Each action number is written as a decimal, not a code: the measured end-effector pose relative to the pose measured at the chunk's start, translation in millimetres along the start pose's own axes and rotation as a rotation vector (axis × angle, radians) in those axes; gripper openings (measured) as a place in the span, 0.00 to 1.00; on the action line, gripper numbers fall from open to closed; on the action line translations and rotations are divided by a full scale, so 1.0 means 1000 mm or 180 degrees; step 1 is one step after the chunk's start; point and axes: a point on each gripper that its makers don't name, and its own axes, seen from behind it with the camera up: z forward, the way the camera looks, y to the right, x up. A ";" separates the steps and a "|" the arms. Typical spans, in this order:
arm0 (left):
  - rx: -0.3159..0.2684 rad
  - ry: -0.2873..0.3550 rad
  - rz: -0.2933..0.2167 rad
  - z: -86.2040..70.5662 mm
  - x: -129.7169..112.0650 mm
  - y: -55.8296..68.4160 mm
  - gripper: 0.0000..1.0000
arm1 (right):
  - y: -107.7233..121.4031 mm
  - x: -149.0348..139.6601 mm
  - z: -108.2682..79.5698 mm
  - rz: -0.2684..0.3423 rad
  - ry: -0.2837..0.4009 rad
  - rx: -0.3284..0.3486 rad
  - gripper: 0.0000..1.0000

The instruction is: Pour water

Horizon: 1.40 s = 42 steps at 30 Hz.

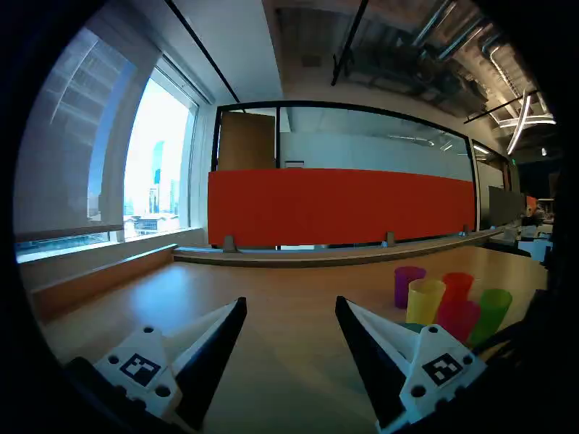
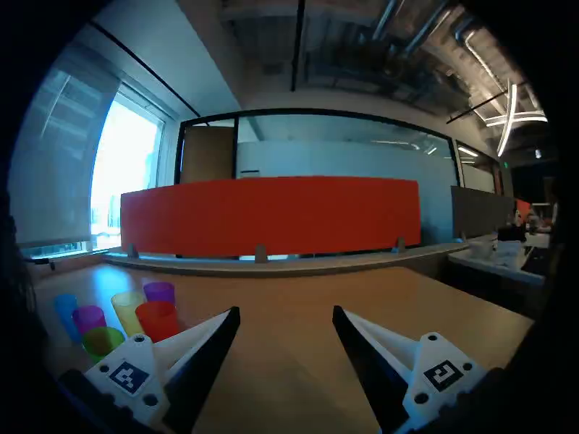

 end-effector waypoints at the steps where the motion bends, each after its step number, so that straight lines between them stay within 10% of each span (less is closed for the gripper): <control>1: 0.0000 0.0000 0.0000 0.000 0.000 0.000 0.91 | 0.000 0.000 0.000 -0.0003 0.0003 -0.0002 0.99; 42: 0.0000 0.0000 0.0000 0.000 0.000 -0.001 0.91 | -0.003 -0.001 -0.002 -0.0081 0.0012 0.0005 0.99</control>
